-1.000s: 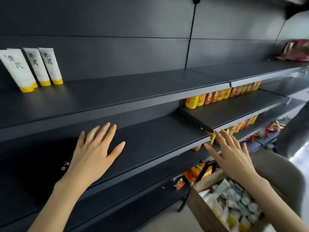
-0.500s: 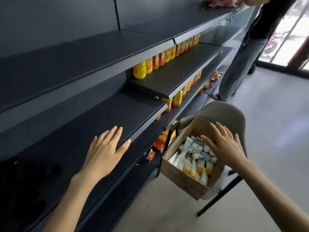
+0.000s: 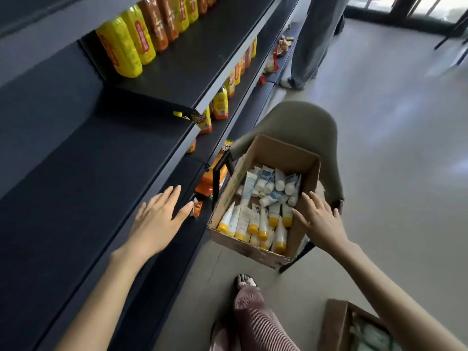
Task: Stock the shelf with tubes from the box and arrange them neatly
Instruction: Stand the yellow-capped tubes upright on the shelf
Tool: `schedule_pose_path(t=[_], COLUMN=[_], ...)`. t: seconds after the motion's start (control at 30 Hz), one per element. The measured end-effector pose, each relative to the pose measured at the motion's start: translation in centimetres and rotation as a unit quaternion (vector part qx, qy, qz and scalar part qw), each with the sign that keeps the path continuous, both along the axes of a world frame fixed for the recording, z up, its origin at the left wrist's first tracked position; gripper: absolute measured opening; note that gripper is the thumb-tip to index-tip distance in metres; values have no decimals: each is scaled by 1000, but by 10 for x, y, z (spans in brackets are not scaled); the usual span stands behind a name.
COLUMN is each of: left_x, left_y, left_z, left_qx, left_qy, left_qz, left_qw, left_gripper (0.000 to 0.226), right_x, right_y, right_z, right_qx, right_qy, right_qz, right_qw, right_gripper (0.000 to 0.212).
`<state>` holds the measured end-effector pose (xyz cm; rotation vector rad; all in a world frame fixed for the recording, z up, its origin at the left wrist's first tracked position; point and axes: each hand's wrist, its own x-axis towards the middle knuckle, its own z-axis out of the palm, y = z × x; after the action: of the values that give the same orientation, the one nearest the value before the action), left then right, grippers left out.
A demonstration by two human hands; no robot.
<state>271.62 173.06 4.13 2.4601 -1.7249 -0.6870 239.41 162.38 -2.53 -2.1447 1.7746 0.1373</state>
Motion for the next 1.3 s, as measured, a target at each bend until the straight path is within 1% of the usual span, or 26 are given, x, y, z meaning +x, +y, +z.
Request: schedule_pose_path(t=[0.17, 0.3, 0.47, 0.57, 0.67, 0.73, 0.77, 0.83, 0.93, 1.0, 1.1, 1.17, 1.23, 1.3], left_x=[-16, -27, -33, -33, -33, -34, -35, -38, -44, -47, -49, -49, -50, -51], left_y=[-48, -76, -88, -93, -97, -99, -100, -100, -100, -99, -99, -99, -100, -102], left_z=[-38, -72, -113, -133, -147, -155, -159, -167, -177, -182, -189, -193, -195, -196], left_qx=[49, 78, 95, 107, 110, 107, 104, 97, 81, 69, 55, 48, 45, 46], left_qy=[15, 23, 45, 45, 43, 43, 45, 49, 63, 78, 104, 115, 123, 111], left_qz=[16, 17, 19, 19, 10, 1, -4, -16, -25, -24, -15, -9, -8, -20], left_qw=[999, 997, 994, 993, 993, 993, 994, 994, 994, 994, 993, 992, 991, 993], left_gripper=[67, 67, 67, 67, 75, 79, 80, 79, 79, 78, 78, 78, 77, 73], right_x=[3, 6, 21, 32, 43, 50, 54, 61, 69, 74, 80, 81, 79, 77], right_y=[-37, -59, -67, -65, -63, -62, -62, -62, -68, -71, -70, -69, -70, -70], right_z=[-61, -111, -168, -200, -231, -247, -254, -267, -281, -290, -297, -295, -289, -280], right_qx=[65, 129, 191, 259, 314, 340, 349, 340, 302, 300, 323, 337, 356, 384], right_qy=[29, 29, -20, -63, -109, -153, -186, -246, -279, -285, -287, -302, -304, -317], right_qz=[24, 20, 6, -38, -118, -196, -242, -334, -420, -452, -489, -504, -506, -508], right_qw=[997, 991, 981, 963, 936, 907, 886, 844, 809, 790, 758, 735, 724, 703], right_gripper=[67, 68, 66, 66, 62, 58, 56, 54, 51, 49, 48, 52, 59, 62])
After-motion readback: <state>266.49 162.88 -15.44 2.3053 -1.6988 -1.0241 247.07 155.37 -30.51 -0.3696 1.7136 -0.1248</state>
